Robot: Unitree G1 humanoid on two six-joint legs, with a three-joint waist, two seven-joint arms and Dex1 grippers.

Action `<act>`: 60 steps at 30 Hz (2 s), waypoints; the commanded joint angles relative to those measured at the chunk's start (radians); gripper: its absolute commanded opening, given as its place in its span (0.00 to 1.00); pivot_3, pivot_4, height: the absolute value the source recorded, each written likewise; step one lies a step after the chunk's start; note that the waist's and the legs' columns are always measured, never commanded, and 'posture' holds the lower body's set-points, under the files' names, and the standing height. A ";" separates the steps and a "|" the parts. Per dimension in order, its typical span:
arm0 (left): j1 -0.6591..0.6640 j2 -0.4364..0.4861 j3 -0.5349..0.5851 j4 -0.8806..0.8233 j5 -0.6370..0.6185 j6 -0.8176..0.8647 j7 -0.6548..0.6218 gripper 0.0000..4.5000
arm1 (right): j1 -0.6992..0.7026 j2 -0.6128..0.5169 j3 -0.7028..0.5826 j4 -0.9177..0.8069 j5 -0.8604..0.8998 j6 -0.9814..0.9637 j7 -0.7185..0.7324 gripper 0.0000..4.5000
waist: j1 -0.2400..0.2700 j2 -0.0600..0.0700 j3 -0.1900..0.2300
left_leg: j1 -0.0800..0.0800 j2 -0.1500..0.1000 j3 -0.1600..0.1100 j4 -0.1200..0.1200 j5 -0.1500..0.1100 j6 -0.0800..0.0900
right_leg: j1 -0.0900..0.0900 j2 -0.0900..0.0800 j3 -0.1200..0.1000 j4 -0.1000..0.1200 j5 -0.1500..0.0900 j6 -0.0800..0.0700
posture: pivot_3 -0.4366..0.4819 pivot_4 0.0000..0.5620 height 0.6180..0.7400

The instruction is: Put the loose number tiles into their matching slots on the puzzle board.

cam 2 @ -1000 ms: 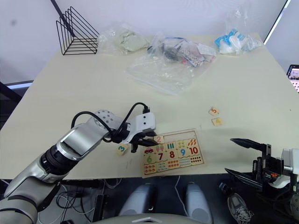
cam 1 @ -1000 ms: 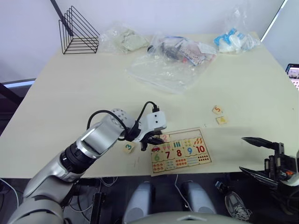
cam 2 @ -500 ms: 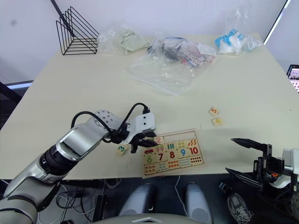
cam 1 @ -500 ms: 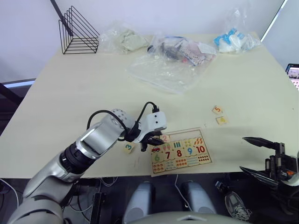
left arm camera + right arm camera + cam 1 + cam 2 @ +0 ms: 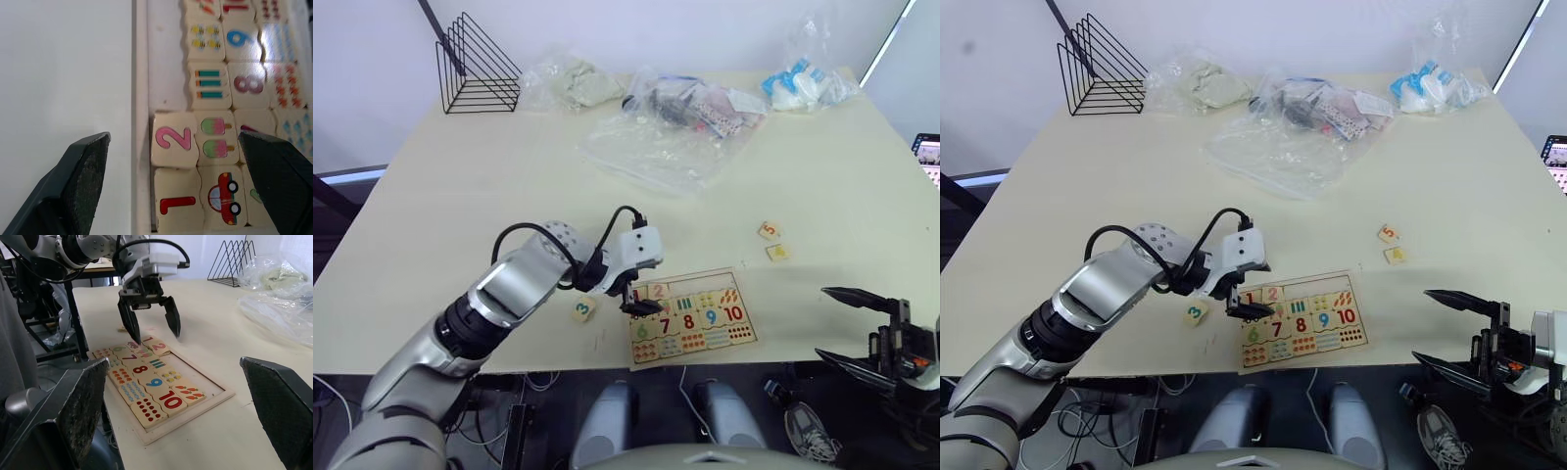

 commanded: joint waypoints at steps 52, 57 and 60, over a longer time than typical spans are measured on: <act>0.142 -0.001 0.099 0.228 0.071 -0.470 -0.229 0.01 | 0.018 -0.002 -0.028 -0.066 0.007 -0.002 -0.044 1.00 | 0.000 0.000 0.000 | 0.000 0.000 0.000 0.000 0.000 0.000 | 0.000 0.000 0.000 0.000 0.000 0.000 | 0.48 0.27 1.00; 0.142 -0.007 0.097 0.238 0.079 -0.480 -0.226 0.01 | 0.022 -0.003 -0.031 -0.073 0.010 0.003 -0.047 1.00 | 0.000 0.000 0.000 | 0.000 0.000 0.000 0.000 0.000 0.000 | 0.000 0.000 0.000 0.000 0.000 0.000 | 0.48 0.27 1.00; 0.144 -0.011 0.098 0.237 0.083 -0.481 -0.226 0.01 | 0.024 -0.005 -0.032 -0.075 0.009 0.004 -0.047 1.00 | 0.000 0.000 0.000 | 0.000 0.000 0.000 0.000 0.000 0.000 | 0.000 0.000 0.000 0.000 0.000 0.000 | 0.48 0.27 1.00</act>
